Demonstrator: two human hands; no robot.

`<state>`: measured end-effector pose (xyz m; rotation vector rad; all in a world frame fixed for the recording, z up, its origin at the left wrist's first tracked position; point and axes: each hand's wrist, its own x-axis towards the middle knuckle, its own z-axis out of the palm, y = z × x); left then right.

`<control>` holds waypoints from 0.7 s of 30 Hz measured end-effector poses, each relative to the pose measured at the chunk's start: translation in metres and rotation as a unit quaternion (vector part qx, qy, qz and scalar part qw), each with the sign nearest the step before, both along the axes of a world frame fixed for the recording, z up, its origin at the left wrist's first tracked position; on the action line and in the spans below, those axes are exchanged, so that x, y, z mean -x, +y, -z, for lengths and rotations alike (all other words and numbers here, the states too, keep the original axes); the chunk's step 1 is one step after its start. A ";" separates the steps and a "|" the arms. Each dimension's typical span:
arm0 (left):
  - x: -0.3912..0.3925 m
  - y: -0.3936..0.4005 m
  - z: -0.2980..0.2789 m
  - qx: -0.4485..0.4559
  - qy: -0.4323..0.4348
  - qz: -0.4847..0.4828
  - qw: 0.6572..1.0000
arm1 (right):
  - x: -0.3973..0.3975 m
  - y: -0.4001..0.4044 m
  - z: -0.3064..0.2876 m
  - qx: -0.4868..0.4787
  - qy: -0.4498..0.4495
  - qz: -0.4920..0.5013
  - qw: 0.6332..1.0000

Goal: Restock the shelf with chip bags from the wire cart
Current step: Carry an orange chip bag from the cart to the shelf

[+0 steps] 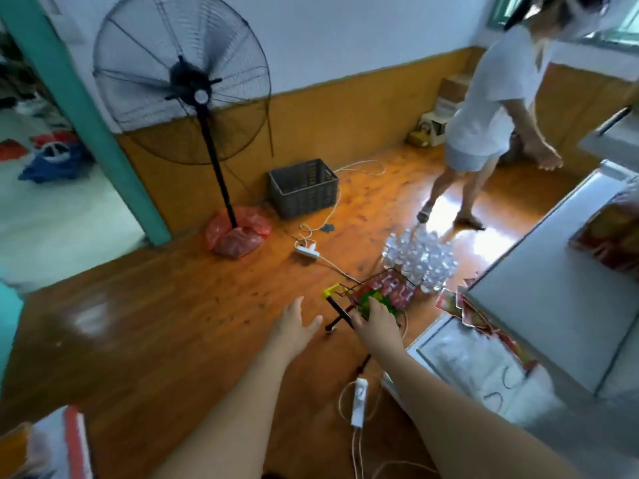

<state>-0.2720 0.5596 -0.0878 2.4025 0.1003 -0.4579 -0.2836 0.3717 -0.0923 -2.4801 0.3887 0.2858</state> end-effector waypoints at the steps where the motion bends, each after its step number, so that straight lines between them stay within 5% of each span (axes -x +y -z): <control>1: -0.019 -0.011 0.008 -0.005 0.012 0.028 1.000 | -0.010 -0.010 0.006 -0.003 0.005 0.028 1.000; 15: -0.331 -0.078 0.053 -0.096 0.102 0.292 0.946 | -0.185 -0.052 0.038 -0.086 0.107 0.265 0.954; 21: -0.399 -0.153 0.089 -0.115 0.143 0.346 0.920 | -0.216 -0.092 0.080 -0.120 0.165 0.354 0.913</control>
